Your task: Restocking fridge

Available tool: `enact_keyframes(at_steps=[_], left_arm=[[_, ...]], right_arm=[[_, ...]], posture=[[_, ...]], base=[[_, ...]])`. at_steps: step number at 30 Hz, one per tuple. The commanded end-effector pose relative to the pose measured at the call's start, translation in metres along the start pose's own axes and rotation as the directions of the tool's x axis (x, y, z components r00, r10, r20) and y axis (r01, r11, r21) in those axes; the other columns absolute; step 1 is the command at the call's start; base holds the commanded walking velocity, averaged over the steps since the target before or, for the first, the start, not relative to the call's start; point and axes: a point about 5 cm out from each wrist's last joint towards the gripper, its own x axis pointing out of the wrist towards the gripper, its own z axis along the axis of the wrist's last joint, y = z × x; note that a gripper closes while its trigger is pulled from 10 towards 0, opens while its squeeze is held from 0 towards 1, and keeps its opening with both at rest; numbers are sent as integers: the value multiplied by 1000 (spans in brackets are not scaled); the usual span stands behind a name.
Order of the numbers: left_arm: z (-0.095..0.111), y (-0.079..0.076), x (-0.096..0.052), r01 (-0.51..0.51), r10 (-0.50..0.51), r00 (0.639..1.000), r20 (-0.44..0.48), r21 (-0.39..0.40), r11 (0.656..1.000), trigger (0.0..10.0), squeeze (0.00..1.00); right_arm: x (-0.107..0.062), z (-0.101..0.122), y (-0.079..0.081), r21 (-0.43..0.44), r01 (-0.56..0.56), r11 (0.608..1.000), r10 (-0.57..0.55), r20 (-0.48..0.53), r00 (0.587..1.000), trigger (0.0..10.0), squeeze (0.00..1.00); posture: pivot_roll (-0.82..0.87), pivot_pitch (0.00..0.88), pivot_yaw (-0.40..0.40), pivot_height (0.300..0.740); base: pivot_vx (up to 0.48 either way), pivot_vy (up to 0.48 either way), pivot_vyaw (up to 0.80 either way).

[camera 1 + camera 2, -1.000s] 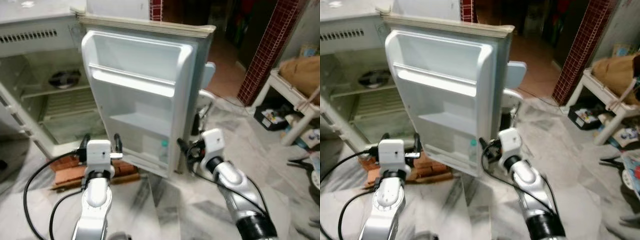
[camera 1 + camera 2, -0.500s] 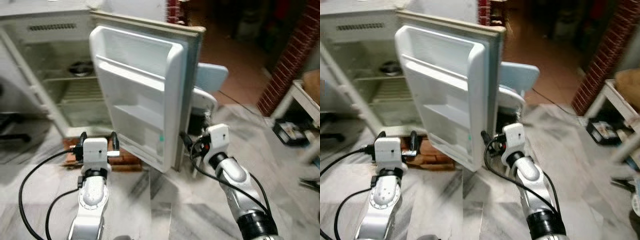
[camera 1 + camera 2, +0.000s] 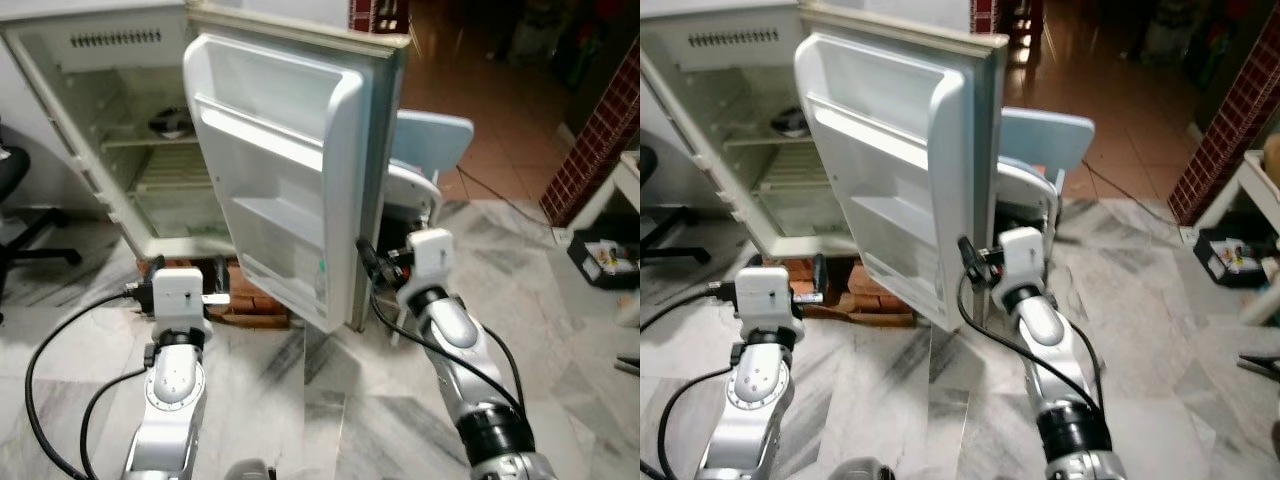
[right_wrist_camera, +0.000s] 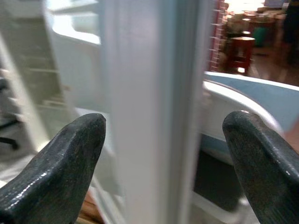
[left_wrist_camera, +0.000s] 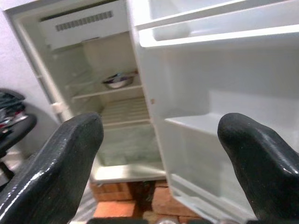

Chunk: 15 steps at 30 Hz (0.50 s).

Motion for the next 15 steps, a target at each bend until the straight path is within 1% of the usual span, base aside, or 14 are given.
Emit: enact_keyframes(at_steps=[1,9,15], left_arm=[[-1,6,0,-9,9,1000,2,8,1000,10000,0],[-1,2,0,1,-1,1000,2,3,1000,10000,0],[-4,2,-1,-6,6,1000,-12,1,1000,10000,0]], right_arm=[[2,2,0,-7,12,1000,-12,11,1000,10000,0],[4,4,0,-14,16,1000,-16,25,1000,10000,0],[6,6,-1,-17,18,1000,-18,35,999,10000,0]], posture=[[-17,19,44,740],[-14,18,37,740],[-13,17,32,740]], base=[[281,0,0],[309,0,0],[338,0,0]])
